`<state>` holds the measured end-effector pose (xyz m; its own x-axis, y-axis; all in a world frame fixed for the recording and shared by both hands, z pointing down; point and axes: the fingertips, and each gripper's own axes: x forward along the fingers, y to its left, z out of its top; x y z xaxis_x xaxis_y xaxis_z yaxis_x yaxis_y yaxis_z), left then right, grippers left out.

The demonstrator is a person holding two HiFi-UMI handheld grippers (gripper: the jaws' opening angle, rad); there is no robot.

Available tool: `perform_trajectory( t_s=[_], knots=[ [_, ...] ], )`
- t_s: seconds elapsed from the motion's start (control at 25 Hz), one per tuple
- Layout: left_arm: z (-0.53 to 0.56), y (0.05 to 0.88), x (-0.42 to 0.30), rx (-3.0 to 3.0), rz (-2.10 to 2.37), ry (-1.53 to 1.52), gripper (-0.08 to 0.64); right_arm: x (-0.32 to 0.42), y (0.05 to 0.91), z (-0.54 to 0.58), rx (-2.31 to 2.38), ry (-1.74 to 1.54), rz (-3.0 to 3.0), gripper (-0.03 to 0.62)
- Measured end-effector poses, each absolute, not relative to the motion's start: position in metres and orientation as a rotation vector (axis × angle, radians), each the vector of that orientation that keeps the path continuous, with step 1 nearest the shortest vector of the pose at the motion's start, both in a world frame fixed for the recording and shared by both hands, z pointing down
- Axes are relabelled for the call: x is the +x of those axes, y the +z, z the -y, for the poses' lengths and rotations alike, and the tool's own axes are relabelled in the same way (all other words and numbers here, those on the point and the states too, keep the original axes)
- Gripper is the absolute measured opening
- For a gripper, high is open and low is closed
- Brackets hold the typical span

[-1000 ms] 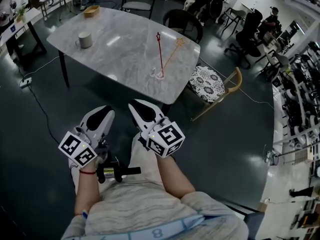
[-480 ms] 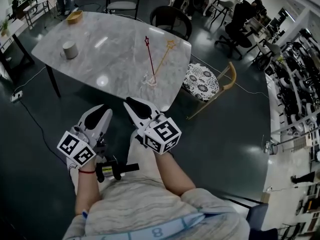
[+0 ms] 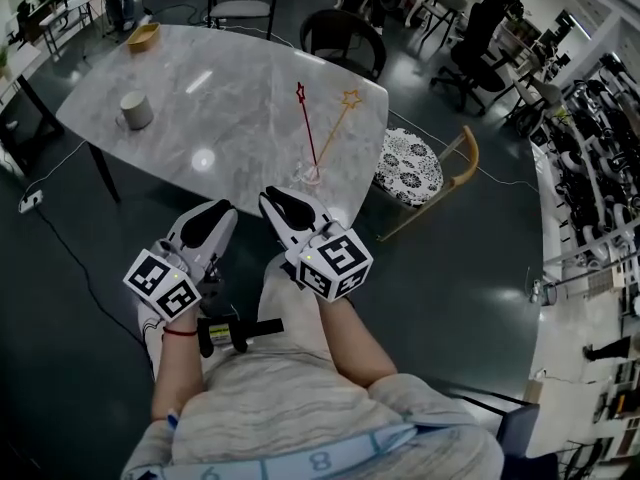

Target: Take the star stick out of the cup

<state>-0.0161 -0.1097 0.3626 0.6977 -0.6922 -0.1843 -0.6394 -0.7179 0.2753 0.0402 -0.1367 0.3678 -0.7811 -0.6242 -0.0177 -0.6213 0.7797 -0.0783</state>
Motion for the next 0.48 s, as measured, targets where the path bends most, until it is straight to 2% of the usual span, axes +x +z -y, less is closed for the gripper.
perform_trajectory(
  t_s=[0.32, 0.48],
  knots=[
    [0.15, 0.363, -0.015, 2.731, 1.019, -0.395, 0.052, 0.05, 0.367, 0.177, -1.145, -0.092, -2.904, 0.015],
    [0.166, 0.363, -0.018, 2.733, 0.998, -0.397, 0.052, 0.053, 0.366, 0.194, -1.201, -0.091, -2.896, 0.045]
  ],
)
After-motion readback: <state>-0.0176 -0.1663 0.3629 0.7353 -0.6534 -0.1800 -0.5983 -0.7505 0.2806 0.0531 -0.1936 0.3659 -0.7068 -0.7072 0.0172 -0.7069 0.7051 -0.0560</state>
